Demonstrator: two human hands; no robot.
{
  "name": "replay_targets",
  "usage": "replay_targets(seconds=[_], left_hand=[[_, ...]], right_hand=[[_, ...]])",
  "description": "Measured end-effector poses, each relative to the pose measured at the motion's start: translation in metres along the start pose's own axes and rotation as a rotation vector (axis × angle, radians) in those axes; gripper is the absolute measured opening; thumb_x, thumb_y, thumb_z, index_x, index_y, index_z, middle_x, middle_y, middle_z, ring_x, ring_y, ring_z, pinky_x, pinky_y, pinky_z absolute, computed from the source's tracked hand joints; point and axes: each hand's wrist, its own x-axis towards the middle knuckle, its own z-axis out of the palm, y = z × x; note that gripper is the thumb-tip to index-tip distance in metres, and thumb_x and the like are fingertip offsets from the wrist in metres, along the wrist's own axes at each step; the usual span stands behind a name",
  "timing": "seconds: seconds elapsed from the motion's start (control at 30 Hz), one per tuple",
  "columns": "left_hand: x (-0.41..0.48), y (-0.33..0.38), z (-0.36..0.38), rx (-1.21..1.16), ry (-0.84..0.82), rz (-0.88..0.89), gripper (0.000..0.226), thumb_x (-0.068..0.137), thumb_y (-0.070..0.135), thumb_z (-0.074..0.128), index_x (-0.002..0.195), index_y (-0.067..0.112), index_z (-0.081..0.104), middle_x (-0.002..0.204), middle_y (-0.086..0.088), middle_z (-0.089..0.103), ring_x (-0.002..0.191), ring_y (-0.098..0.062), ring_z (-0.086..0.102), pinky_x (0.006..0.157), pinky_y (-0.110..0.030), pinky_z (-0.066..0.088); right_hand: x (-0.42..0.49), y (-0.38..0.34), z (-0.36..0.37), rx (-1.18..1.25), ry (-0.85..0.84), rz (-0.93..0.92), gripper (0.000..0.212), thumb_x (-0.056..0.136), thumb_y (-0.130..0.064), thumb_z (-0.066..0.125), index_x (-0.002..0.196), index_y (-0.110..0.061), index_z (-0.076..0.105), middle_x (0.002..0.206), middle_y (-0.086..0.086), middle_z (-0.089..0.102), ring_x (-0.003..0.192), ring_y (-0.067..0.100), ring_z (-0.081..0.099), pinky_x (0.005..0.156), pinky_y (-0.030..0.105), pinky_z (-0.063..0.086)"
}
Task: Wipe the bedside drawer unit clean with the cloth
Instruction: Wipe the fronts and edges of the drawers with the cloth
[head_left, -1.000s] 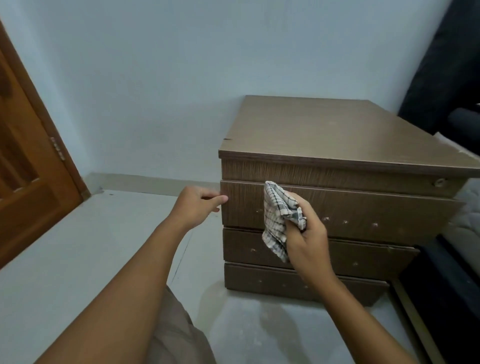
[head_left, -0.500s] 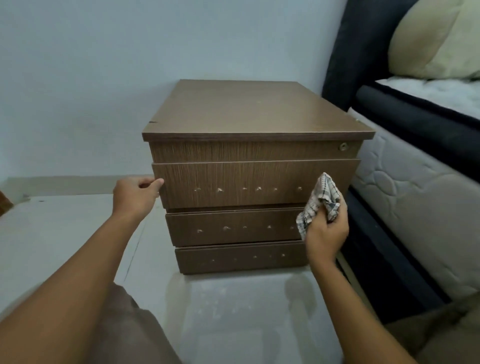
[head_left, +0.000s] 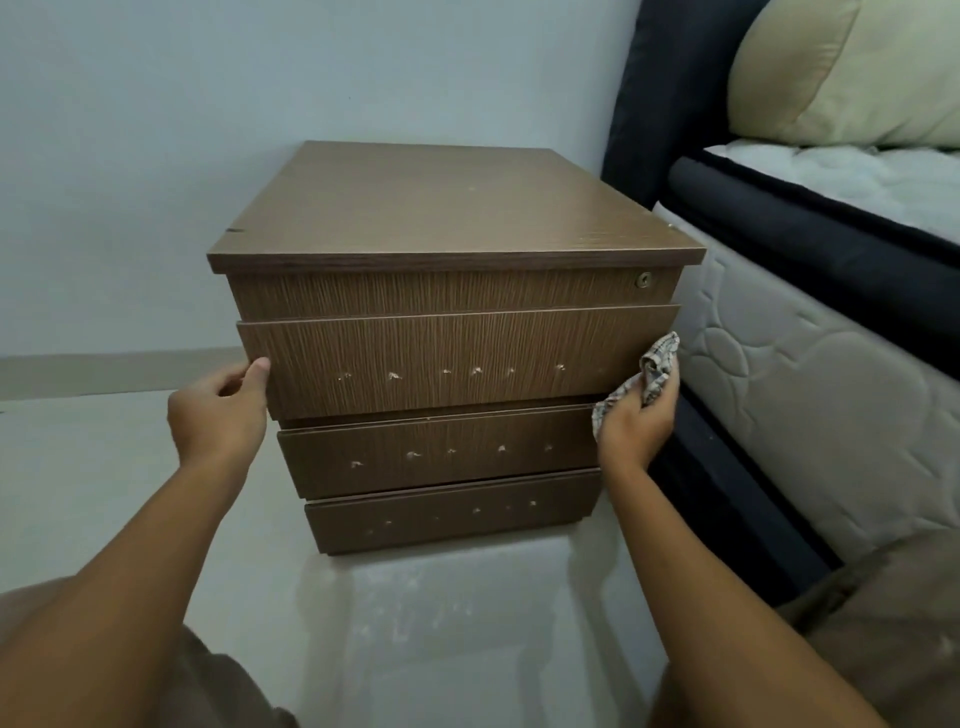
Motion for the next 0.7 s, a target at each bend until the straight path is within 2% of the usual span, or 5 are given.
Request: replay_targets(seconds=[0.07,0.3,0.5,0.57,0.7], left_hand=[[0.003,-0.003,-0.001,-0.018,-0.003,-0.016,0.04,0.092,0.034,0.064,0.124,0.009,0.065,0.121,-0.01,0.068,0.109,-0.028,0.065,0.094,-0.046,0.053],[0.008,-0.005,-0.005,-0.026,-0.03,-0.063,0.041,0.091,0.036,0.065,0.123,0.012,0.066,0.123,-0.007,0.067,0.11,-0.026,0.065,0.095,-0.047,0.052],[0.015,0.0,-0.014,0.047,-0.135,-0.041,0.036,0.096,0.031,0.058,0.124,0.011,0.064,0.125,-0.005,0.065,0.109,-0.023,0.064,0.084,-0.033,0.053],[0.017,0.002,-0.018,0.077,-0.187,-0.033,0.034,0.097,0.03,0.056,0.123,0.011,0.064,0.127,-0.007,0.065,0.111,-0.023,0.064,0.082,-0.032,0.052],[0.025,0.007,-0.03,0.138,-0.315,-0.034,0.032,0.098,0.029,0.053,0.124,0.012,0.063,0.129,-0.006,0.063,0.111,-0.021,0.063,0.082,-0.031,0.052]], right_hand=[[-0.007,0.005,0.012,-0.021,-0.022,-0.031,0.061,0.095,0.001,0.044,0.151,-0.018,0.029,0.155,0.005,0.033,0.142,0.016,0.031,0.113,0.02,0.027],[-0.056,0.009,0.049,-0.1,-0.142,-0.127,0.072,0.092,0.007,0.041,0.154,-0.013,0.012,0.162,0.006,0.004,0.149,0.015,-0.001,0.12,0.032,0.0],[-0.095,0.01,0.071,-0.101,-0.242,-0.167,0.076,0.091,0.009,0.042,0.154,-0.014,0.007,0.161,0.001,-0.005,0.148,0.014,-0.01,0.121,0.039,0.0],[-0.109,0.01,0.078,-0.116,-0.27,-0.193,0.075,0.092,0.007,0.042,0.154,-0.015,0.005,0.161,0.0,-0.008,0.148,0.015,-0.012,0.121,0.042,0.001],[-0.143,0.007,0.093,-0.101,-0.357,-0.27,0.077,0.09,0.007,0.042,0.152,-0.017,0.002,0.159,-0.001,-0.009,0.148,0.018,-0.013,0.121,0.039,-0.004]])
